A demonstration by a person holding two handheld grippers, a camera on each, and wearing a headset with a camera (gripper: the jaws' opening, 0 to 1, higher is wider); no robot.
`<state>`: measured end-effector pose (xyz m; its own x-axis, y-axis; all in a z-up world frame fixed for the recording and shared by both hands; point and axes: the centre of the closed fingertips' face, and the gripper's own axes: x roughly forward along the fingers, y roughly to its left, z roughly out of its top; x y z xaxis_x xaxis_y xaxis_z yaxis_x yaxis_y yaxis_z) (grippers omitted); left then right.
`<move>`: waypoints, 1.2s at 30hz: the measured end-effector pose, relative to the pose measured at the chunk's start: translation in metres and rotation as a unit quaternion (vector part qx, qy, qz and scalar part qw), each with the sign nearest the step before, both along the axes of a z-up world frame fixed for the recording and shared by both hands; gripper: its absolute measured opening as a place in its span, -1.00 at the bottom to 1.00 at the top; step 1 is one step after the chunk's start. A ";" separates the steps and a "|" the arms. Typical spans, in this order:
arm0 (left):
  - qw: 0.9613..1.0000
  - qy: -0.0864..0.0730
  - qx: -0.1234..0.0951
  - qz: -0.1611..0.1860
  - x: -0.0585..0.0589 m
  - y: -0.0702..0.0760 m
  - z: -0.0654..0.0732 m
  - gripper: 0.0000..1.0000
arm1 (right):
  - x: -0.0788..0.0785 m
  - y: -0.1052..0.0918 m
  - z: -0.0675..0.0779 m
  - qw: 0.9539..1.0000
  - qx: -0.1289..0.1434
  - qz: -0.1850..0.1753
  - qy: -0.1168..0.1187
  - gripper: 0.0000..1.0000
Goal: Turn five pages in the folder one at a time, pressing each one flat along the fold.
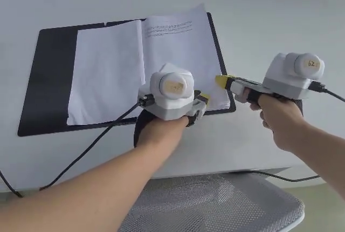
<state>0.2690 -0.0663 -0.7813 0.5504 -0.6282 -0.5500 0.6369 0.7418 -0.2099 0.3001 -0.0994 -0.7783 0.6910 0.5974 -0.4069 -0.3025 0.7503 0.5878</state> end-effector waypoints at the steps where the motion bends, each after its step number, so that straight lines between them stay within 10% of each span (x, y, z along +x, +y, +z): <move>1: 1.000 -0.005 -0.001 -0.001 0.000 0.002 0.003 -0.74 | 0.000 0.001 0.002 1.000 0.007 -0.002 -0.002 -1.00; 16: 0.998 -0.056 0.020 -0.017 -0.012 0.057 0.040 -0.48 | -0.001 0.006 0.035 0.998 0.058 -0.022 -0.014 -1.00; 29: 0.997 -0.058 0.038 0.019 -0.021 0.148 0.050 -0.40 | -0.001 0.030 0.075 0.993 0.112 -0.030 -0.034 -1.00; 36: 0.997 -0.065 0.028 0.039 -0.030 0.174 0.064 -0.40 | -0.002 0.047 0.092 0.989 0.136 -0.031 -0.044 -1.00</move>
<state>0.2392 0.1074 -0.7177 0.6651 -0.5515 -0.5034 0.5967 0.7979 -0.0857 0.2979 -0.0525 -0.6859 0.7553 0.6323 -0.1727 -0.3204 0.5860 0.7443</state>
